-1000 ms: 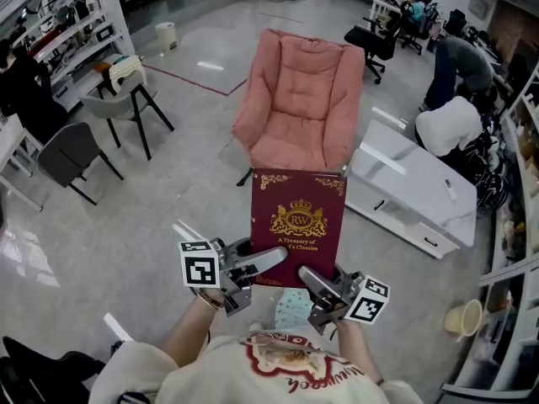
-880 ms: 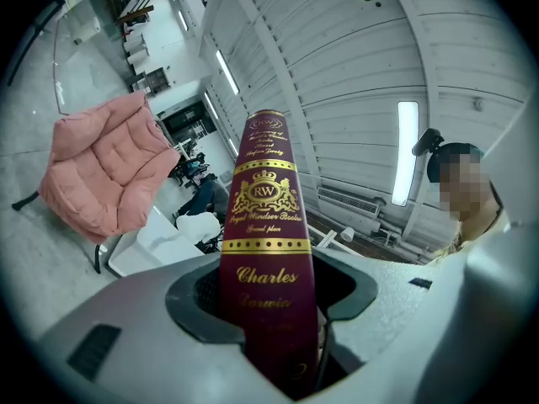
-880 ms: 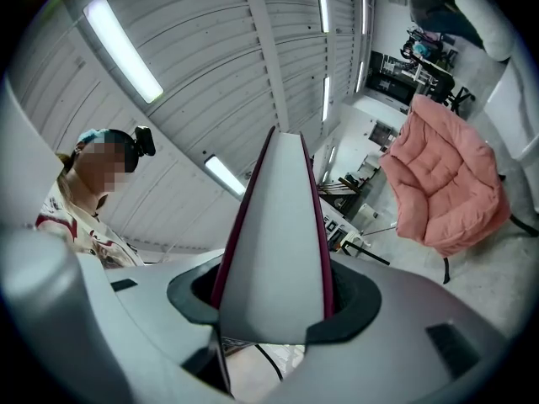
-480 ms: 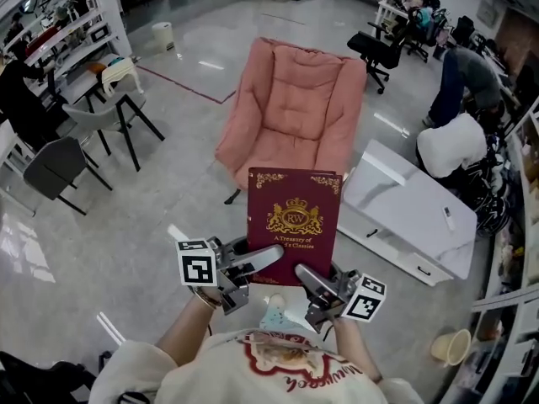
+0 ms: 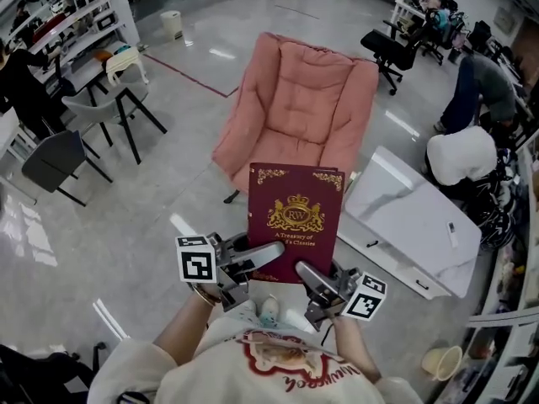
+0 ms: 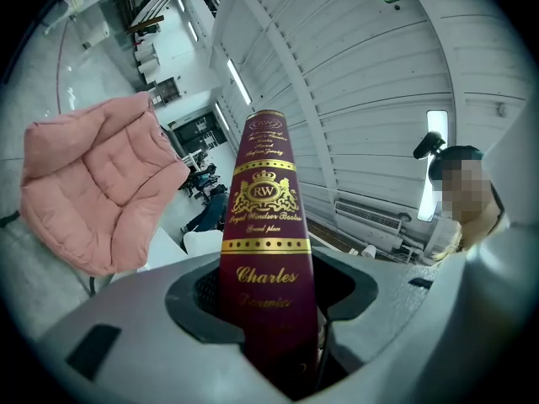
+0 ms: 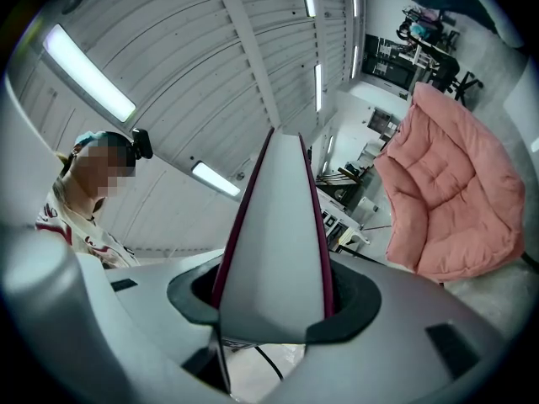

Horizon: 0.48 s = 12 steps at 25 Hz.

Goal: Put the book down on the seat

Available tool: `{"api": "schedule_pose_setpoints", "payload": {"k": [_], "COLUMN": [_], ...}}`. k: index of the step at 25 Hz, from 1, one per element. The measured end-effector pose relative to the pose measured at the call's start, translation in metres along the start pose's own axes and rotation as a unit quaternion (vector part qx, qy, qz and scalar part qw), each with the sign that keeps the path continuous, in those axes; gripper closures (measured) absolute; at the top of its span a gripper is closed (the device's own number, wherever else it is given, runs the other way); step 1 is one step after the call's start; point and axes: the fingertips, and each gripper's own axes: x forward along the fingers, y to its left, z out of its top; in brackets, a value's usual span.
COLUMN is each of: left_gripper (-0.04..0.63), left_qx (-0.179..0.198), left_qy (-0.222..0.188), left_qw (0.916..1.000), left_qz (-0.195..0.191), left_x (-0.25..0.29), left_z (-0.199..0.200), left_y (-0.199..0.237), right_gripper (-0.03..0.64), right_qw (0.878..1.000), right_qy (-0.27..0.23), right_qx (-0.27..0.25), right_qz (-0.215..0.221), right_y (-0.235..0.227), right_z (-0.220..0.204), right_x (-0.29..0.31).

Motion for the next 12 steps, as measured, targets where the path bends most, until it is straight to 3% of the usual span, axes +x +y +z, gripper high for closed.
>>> {"api": "schedule_pose_setpoints", "payload": {"k": [12], "left_gripper": [0.356], "left_qx": [-0.01], "left_qy": [0.005], "left_qw": [0.9999], "left_qz": [0.003], "left_x": [0.029], "left_z": [0.011], "left_y": [0.022], "right_gripper": [0.394], "right_qw": [1.0], "right_qy": [-0.005], "right_qx": [0.01], "right_qz": [-0.007], "right_y": [-0.028], "right_z": [0.024], "right_x": [-0.004]}}
